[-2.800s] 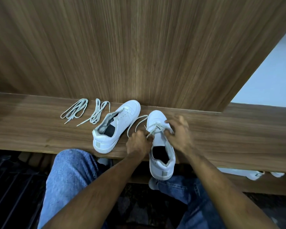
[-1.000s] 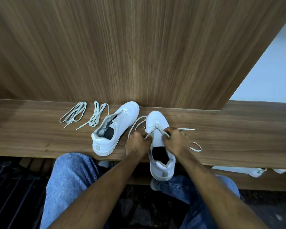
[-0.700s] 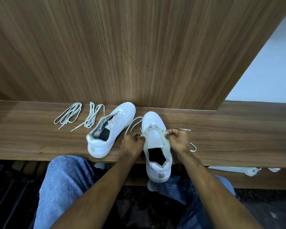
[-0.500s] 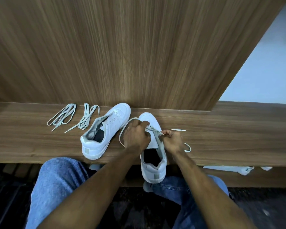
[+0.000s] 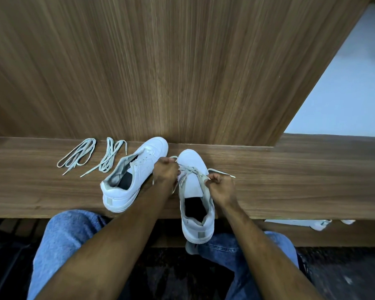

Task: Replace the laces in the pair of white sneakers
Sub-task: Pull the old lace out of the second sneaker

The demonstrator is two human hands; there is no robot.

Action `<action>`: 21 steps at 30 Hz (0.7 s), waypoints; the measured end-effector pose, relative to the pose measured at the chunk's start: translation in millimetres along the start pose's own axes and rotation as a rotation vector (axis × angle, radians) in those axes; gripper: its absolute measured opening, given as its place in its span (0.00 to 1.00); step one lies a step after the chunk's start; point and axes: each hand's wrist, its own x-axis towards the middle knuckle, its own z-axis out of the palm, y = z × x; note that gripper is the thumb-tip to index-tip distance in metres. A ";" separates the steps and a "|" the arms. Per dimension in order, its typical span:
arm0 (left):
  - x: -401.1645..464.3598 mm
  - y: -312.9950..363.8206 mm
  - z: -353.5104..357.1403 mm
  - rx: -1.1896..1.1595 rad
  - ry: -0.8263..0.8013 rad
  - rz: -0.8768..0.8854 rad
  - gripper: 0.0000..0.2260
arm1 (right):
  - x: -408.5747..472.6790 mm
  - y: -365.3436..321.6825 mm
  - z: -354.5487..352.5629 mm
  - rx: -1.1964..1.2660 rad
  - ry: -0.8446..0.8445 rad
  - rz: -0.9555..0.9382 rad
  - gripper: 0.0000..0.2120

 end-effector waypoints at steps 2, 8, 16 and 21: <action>-6.9 5.3 2.0 0.222 -0.095 0.170 0.11 | 0.7 0.5 0.5 -0.016 -0.008 -0.005 0.07; -8.6 3.6 9.8 1.244 -0.158 0.802 0.12 | -2.2 0.7 -0.1 -0.034 -0.005 -0.068 0.13; -13.8 3.5 15.1 1.343 -0.043 0.948 0.12 | -1.9 2.6 0.3 -0.040 0.005 -0.073 0.14; -10.2 10.0 10.2 -0.224 -0.019 0.275 0.08 | -1.4 4.8 1.1 -0.009 0.004 -0.032 0.05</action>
